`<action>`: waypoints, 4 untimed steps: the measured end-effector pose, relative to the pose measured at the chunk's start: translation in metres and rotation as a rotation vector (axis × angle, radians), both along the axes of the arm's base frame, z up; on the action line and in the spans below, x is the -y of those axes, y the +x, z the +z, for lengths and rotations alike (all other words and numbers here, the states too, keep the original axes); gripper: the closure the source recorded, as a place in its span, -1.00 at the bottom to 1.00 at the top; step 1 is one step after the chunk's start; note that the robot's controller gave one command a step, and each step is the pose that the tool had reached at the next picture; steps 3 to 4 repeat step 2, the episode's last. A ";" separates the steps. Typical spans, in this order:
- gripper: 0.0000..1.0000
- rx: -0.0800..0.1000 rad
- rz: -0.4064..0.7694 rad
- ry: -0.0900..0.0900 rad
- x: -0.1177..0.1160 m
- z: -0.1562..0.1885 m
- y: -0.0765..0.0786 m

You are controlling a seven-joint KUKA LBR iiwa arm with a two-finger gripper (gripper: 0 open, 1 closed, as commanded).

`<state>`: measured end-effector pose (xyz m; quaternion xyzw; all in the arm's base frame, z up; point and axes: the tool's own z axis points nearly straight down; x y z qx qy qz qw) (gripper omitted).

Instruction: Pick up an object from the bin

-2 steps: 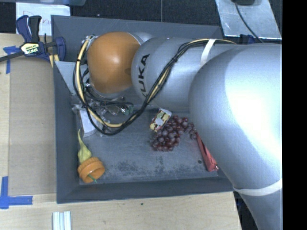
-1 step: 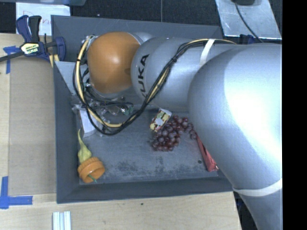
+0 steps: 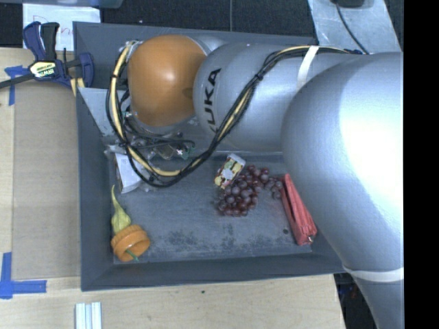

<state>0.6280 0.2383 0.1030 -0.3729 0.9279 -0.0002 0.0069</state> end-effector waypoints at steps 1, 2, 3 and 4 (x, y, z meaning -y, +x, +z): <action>1.00 0.003 -0.005 0.002 0.000 0.038 0.001; 1.00 0.012 -0.008 0.006 -0.001 0.053 0.003; 1.00 0.012 -0.008 0.006 -0.001 0.053 0.003; 1.00 0.012 -0.008 0.006 -0.001 0.053 0.003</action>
Offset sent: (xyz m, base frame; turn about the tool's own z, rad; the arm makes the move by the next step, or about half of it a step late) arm 0.0017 0.0006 0.0522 0.0016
